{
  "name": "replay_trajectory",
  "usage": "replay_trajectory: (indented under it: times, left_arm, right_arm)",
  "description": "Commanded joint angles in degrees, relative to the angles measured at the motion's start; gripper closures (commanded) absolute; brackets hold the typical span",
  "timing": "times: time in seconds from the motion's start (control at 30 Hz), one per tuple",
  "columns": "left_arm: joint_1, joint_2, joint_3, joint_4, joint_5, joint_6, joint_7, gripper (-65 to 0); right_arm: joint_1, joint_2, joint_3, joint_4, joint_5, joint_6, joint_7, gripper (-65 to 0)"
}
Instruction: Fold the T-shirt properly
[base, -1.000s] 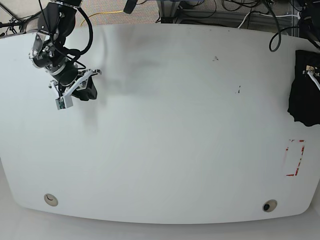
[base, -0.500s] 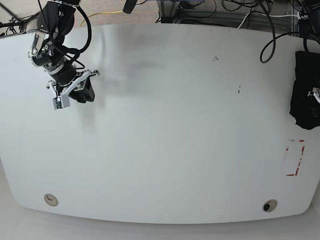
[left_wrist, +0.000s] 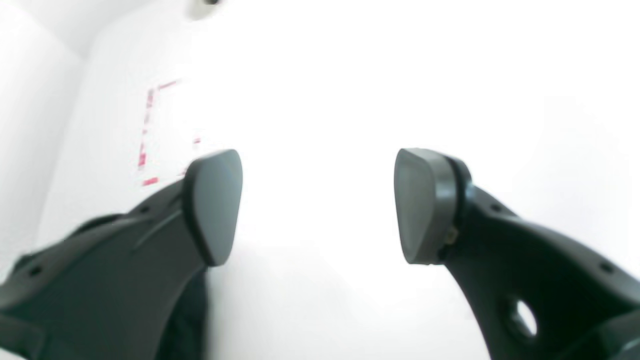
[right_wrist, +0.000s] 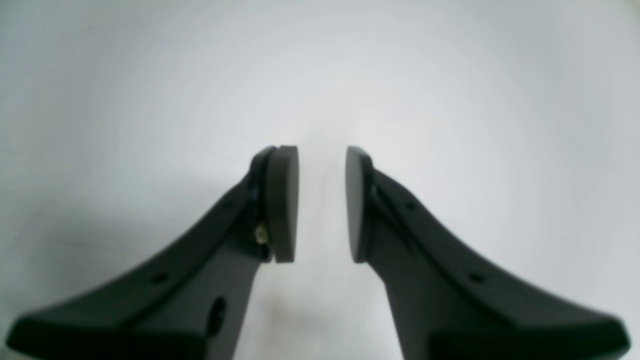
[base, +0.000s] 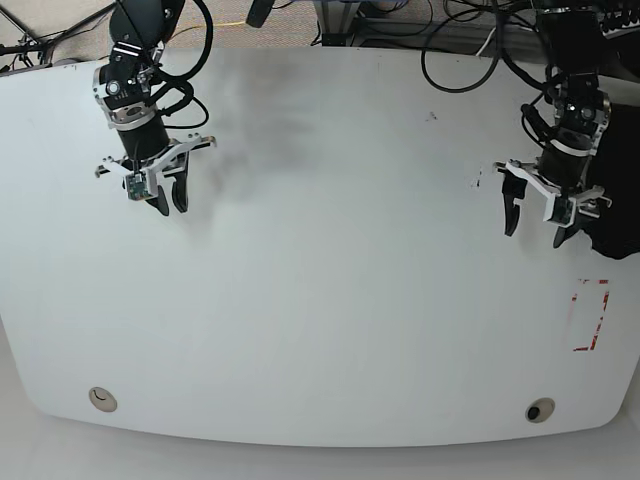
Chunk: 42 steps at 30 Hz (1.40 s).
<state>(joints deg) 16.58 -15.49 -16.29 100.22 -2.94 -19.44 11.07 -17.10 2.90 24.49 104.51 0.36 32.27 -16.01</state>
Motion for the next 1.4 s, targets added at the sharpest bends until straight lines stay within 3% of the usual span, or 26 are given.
replay_trajectory:
  times: [0.0,0.1,0.4,0.73,0.83,1.03,1.13,1.3,1.37]
  left_arm:
    - [1.84,0.58,1.74,2.41,-0.36,1.9,-2.94,-42.8]
    - [7.91,0.94,2.98,6.1,-0.36,2.61,-3.38,-42.8]
    - [30.5,9.02,2.71,13.93,-0.53,2.61,-3.47,-42.8]
    - [47.2,14.21,3.06,13.75,-0.71,2.61,-3.29,-42.8]
    - [50.28,15.09,3.15,13.14,-0.62,2.61,-1.62,-42.8]
    - [51.42,15.0,3.24,3.99,-0.71,2.52,0.05,-42.8]
    - [47.55,14.91,3.33,-3.13,-0.71,2.43,-0.04,-42.8]
    - [39.29,14.83,4.73,-17.28,-0.36,2.34,0.05,-42.8]
    - [35.07,13.07,7.2,-23.26,-0.36,2.34,0.05,-42.8]
  right_arm:
    - [-2.63,0.58,0.52,0.77,0.56,-0.84,4.45,-15.2]
    - [-6.77,0.4,0.52,2.0,1.18,-0.84,4.8,-15.2]
    - [-25.23,0.4,0.34,7.71,9.44,-0.84,4.89,-15.2]
    - [-41.93,0.31,0.08,7.8,15.42,-0.58,5.86,-15.2]
    - [-46.15,-1.36,-0.27,5.43,15.33,-0.4,6.12,-15.2]
    - [-48.87,1.54,-5.63,-7.32,15.33,-0.58,11.66,-15.2]
    - [-47.91,3.39,-8.97,-14.44,15.33,-0.93,14.3,-15.2]
    - [-41.14,4.88,-13.46,-26.49,13.75,-1.02,15.18,-15.1]
    - [-36.92,4.53,-13.46,-32.29,11.55,-1.02,15.35,-15.1]
